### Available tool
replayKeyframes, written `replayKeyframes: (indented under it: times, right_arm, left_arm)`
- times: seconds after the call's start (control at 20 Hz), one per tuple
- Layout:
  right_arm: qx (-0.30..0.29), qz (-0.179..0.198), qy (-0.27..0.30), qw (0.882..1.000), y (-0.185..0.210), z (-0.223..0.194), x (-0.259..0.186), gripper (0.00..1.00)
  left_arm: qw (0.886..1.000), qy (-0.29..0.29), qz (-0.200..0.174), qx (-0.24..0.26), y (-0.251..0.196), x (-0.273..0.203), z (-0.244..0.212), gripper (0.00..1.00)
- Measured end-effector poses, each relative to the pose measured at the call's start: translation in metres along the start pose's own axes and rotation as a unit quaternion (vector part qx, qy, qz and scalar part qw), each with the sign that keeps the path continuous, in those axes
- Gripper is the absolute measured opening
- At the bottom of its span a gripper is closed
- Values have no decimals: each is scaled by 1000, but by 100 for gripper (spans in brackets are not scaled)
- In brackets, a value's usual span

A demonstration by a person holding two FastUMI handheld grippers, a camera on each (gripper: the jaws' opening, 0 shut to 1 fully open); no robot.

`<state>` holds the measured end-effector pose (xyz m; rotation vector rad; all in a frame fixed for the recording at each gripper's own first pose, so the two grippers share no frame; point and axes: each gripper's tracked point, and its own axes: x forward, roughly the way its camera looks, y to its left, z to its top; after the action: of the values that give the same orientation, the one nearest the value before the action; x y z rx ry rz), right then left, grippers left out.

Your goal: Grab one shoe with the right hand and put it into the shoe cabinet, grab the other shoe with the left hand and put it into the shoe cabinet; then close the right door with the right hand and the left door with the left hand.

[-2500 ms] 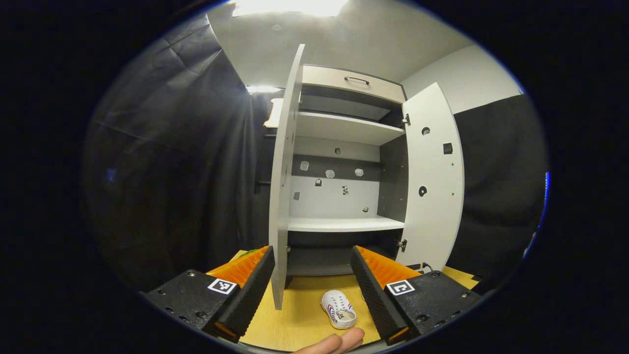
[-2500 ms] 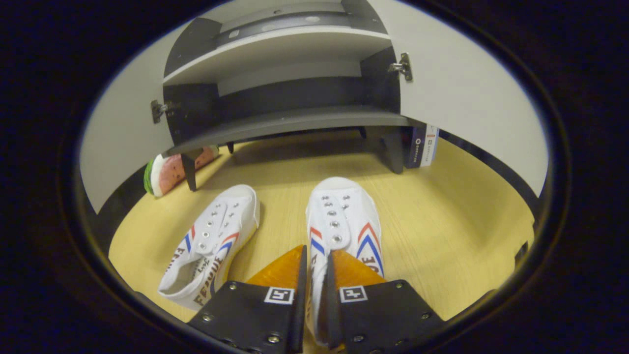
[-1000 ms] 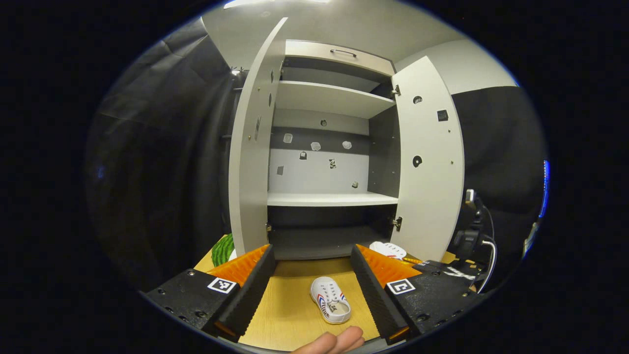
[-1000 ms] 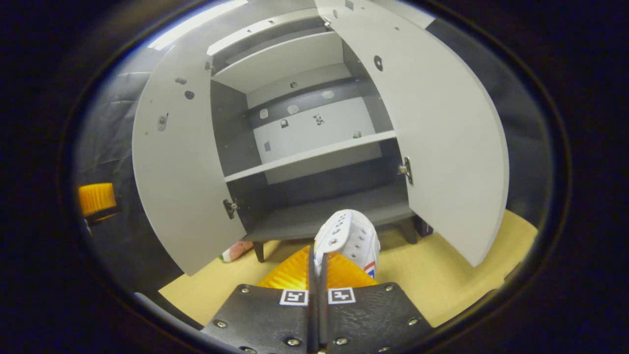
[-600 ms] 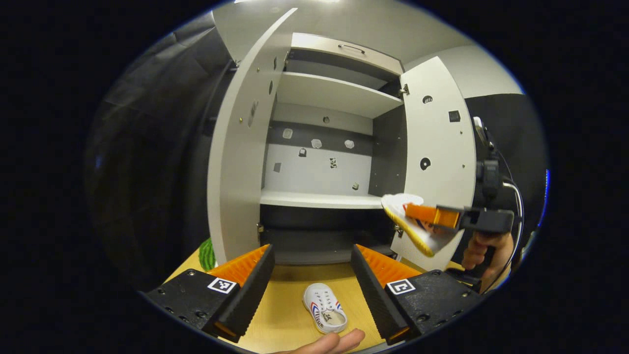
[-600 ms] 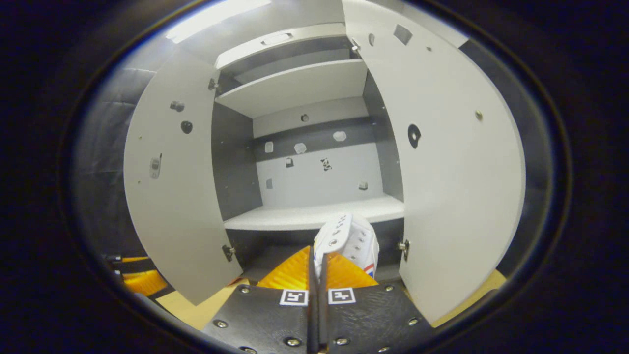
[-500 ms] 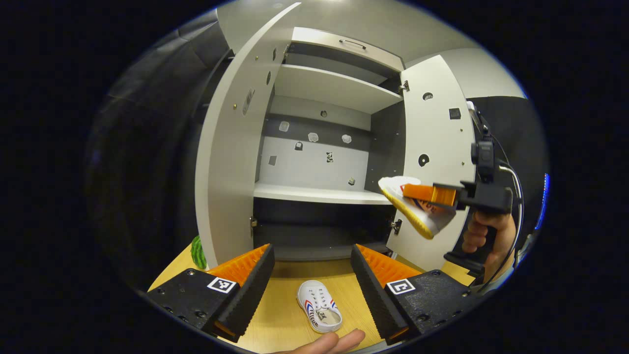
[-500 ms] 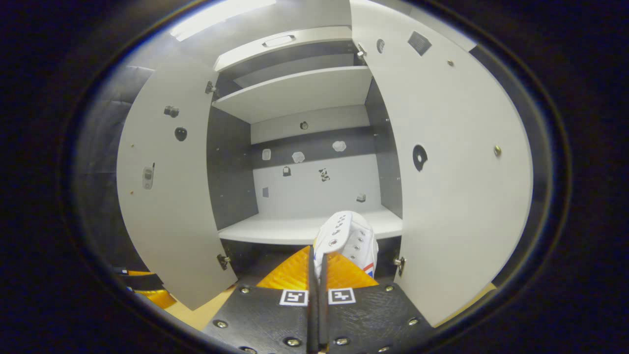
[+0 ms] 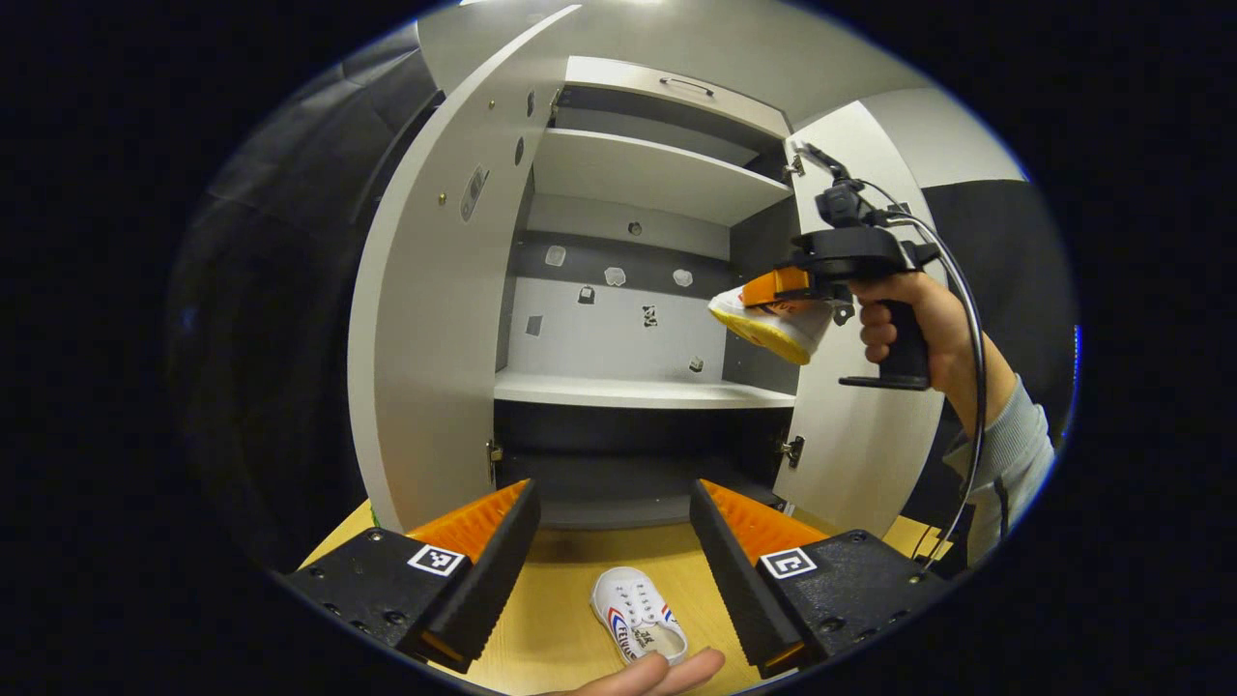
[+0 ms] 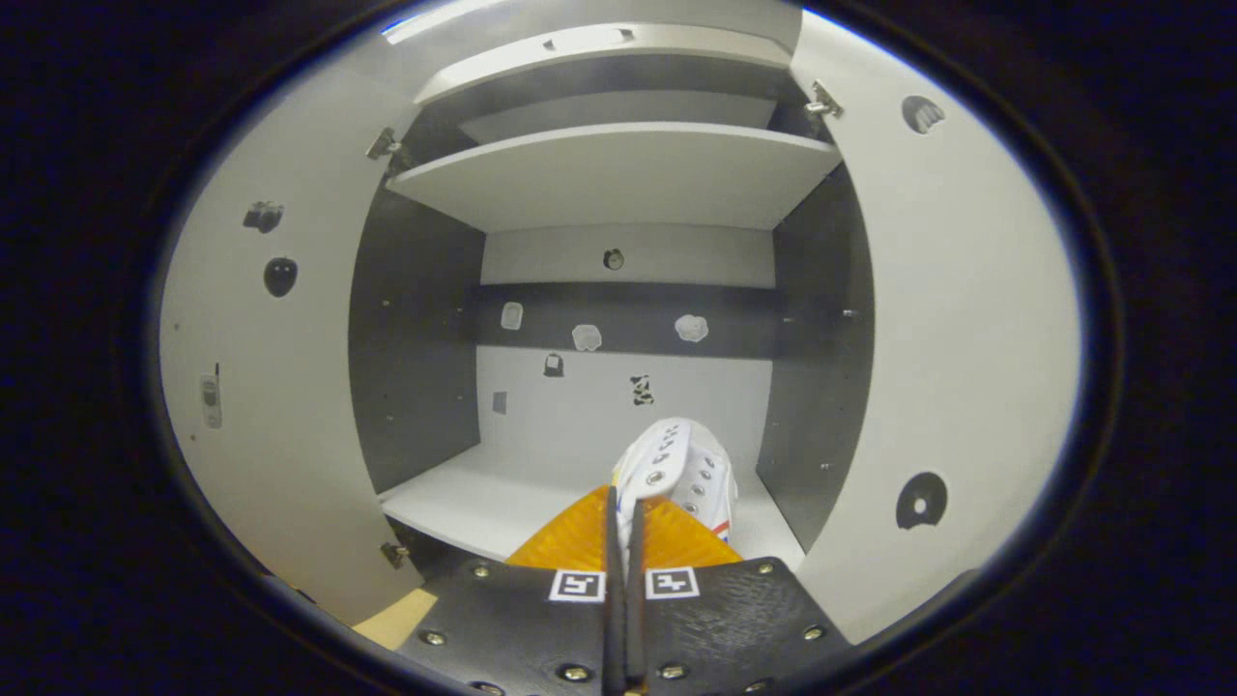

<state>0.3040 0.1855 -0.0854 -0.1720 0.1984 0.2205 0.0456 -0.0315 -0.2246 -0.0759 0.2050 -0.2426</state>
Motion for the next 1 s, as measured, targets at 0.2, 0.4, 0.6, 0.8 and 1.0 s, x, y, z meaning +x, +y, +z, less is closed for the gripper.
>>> replayKeyframes:
  times: [0.2, 0.4, 0.6, 0.8, 1.0]
  right_arm:
    - [-21, -7, 38, 999, -1, -11, 60, 1]
    - [-62, 0, 67, 996, 2, -39, 113, 1]
    - [-88, 6, 83, 993, 4, -58, 139, 2]
    - [-125, -25, 79, 989, -6, -63, 152, 3]
    - [-101, -38, 2, 994, -2, -15, 118, 65]
  left_arm:
    - [1000, 7, 6, 9, 4, 5, -7, 95]
    - [1000, 18, 12, 2, 9, 10, -16, 96]
    - [999, 39, 22, 11, 16, 12, -28, 96]
    - [999, 41, 29, 11, 18, 14, -30, 96]
    - [998, 52, 31, 6, 18, 14, -37, 96]
